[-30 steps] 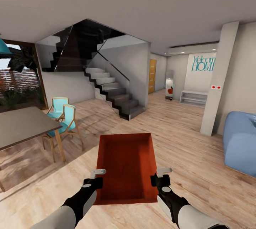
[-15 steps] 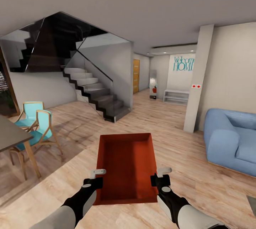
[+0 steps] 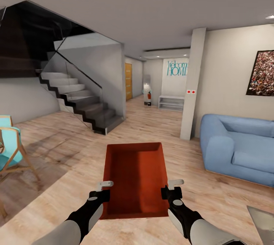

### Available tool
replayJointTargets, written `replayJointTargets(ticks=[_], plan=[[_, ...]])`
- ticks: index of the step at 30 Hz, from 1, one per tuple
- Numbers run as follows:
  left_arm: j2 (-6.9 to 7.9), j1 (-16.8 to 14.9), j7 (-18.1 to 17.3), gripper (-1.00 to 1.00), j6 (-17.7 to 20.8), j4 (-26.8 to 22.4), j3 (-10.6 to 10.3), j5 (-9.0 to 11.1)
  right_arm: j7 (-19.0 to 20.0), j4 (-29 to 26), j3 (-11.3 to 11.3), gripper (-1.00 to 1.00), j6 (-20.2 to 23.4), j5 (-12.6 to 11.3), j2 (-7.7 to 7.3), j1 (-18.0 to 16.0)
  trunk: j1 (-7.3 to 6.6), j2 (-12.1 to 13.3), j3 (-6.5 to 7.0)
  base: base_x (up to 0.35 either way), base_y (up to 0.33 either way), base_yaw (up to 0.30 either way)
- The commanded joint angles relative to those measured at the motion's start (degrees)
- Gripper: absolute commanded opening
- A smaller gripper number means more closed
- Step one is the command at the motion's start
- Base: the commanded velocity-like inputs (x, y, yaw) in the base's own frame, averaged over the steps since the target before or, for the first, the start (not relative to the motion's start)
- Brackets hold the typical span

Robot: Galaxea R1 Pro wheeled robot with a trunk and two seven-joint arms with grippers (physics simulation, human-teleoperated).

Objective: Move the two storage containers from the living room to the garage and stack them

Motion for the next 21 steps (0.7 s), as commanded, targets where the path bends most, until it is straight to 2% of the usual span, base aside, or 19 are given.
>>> replayJointTargets(ticks=[1,21], plan=[[0.19,0.0,2.6,-1.0,0.1,-0.4,0.8,-0.8,-1.8,0.2,-2.4,-1.0,-0.4,-4.8,-0.03,-0.1,0.04,-0.1,-0.08,0.319,0.0,-0.284],[0.23,0.0,2.6,-1.0,0.1,-0.3,0.8,-0.7,-1.7,0.2,-2.3,-1.0,-0.4,-4.8,0.07,-0.1,0.04,-0.1,-0.08,0.32,0.0,-0.279]])
